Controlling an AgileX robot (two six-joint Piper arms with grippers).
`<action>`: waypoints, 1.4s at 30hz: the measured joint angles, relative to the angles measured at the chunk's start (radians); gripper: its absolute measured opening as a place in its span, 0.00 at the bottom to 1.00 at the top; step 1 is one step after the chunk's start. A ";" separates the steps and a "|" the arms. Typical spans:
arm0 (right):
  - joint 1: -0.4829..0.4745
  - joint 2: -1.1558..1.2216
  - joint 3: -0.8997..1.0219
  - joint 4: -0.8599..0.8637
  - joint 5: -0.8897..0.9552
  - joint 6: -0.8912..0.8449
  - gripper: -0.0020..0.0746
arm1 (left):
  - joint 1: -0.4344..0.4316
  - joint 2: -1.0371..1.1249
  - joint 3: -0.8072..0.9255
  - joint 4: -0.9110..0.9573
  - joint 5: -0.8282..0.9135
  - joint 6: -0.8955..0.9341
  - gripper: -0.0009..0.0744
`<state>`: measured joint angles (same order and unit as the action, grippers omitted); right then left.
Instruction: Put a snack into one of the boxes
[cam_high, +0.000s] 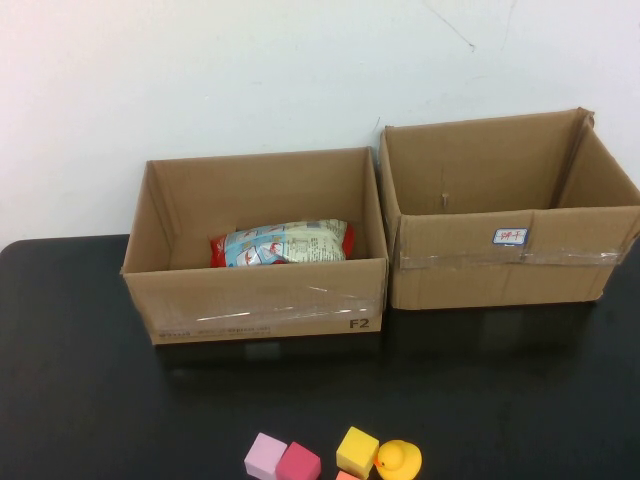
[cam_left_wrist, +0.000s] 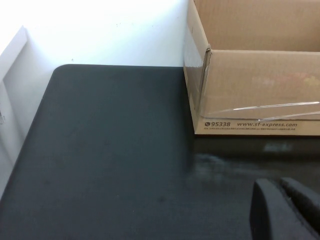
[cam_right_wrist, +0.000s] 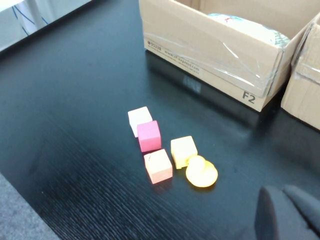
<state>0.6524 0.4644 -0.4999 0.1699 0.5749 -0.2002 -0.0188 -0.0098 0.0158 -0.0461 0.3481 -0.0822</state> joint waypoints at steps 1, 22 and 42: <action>0.000 0.000 0.000 0.000 0.000 0.000 0.02 | 0.000 0.000 0.000 0.000 0.000 0.000 0.01; -0.670 -0.431 0.347 -0.013 -0.203 -0.077 0.02 | 0.000 0.000 0.000 -0.006 0.000 0.000 0.01; -0.710 -0.475 0.524 -0.181 -0.225 0.187 0.02 | 0.000 0.000 0.000 -0.008 0.000 0.000 0.01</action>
<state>-0.0580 -0.0107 0.0239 -0.0115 0.3502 -0.0128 -0.0188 -0.0098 0.0158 -0.0537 0.3481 -0.0822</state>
